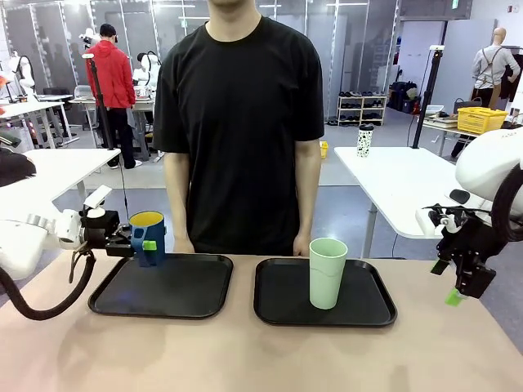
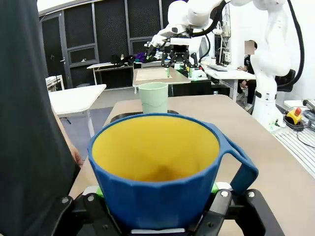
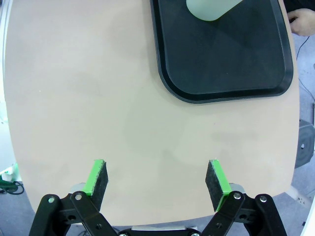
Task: Sort and store the cups by type.
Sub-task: Pick up the Handle plastic cup and place it into the empty Flat Tray.
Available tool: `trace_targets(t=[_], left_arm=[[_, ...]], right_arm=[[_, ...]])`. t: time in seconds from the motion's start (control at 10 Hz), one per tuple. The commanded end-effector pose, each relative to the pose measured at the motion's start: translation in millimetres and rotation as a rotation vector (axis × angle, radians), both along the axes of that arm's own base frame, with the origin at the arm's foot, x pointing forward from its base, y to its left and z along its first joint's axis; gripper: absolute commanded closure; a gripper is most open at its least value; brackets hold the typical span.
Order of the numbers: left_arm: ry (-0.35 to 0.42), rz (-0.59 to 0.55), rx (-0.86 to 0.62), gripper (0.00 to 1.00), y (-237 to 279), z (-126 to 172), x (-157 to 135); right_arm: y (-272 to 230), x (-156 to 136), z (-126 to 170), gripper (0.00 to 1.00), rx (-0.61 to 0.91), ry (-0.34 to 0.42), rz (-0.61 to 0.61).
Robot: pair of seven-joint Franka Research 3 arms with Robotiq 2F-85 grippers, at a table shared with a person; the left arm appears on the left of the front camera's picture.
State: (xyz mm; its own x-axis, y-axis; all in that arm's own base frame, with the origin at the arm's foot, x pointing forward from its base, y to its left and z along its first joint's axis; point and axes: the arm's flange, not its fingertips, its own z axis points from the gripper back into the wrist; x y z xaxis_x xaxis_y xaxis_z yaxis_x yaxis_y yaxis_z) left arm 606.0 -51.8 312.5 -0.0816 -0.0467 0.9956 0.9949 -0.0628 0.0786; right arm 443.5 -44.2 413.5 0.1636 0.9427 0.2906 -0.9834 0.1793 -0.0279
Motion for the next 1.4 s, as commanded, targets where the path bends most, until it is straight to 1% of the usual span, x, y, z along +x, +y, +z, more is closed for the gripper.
trace_targets(t=[0.0, 0.2, 0.4, 0.6, 0.8, 0.9, 1.1, 1.3], left_arm=[[0.01, 0.024, -0.01, 0.26, -5, 1, 10], [-0.008, 0.016, 0.003, 0.26, -5, -4, 10], [-0.019, 0.035, 0.016, 0.26, -1, -17, 14], [-0.041, 0.029, 0.003, 0.26, 3, -31, 19], [-0.036, 0.022, 0.008, 0.26, 3, -42, 24], [-0.048, 0.026, 0.013, 0.26, 4, -49, 28], [-0.032, 0.02, 0.003, 0.26, 5, -58, 31], [-0.042, -0.002, -0.002, 0.26, 8, -69, 36]], right_arm=[[-1, 0, 0, 0.0, -0.008, -0.002, 0.004], [-1, 0, 0, 0.0, -0.008, -0.002, 0.004], [-1, 0, 0, 0.0, -0.008, -0.002, 0.004], [-1, 0, 0, 0.0, -0.008, -0.002, 0.004], [-1, 0, 0, 0.0, -0.008, -0.002, 0.004], [-1, 0, 0, 0.0, -0.008, -0.002, 0.004], [-1, 0, 0, 0.0, -0.008, -0.002, 0.004], [-1, 0, 0, 0.0, -0.008, -0.002, 0.004]])
